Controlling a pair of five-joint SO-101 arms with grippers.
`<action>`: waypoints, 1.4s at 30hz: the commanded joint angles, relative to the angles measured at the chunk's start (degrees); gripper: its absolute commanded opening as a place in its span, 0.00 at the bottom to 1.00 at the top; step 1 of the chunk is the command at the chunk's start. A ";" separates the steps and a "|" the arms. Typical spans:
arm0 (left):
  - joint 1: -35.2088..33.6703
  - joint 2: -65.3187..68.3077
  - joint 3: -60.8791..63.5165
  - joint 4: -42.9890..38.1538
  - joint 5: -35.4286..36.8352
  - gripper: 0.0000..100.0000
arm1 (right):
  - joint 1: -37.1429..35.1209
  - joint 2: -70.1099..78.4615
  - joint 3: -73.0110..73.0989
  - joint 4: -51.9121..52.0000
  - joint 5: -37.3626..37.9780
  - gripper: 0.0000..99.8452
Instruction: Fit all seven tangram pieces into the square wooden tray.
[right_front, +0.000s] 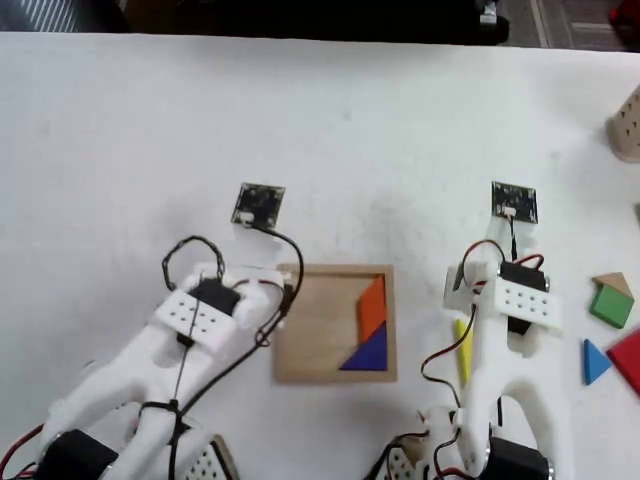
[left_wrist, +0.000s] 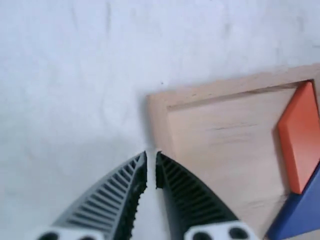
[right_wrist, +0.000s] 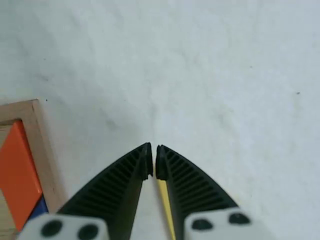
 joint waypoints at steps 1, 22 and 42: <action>3.21 -2.33 0.97 -1.41 -2.02 0.15 | -0.13 -1.63 -0.26 -0.92 0.97 0.02; 2.86 15.78 -9.49 5.54 0.35 0.25 | -0.57 -1.54 0.26 -1.19 0.97 0.02; 2.95 40.48 -39.30 10.20 0.35 0.26 | -0.31 -1.63 0.18 -1.19 0.97 0.02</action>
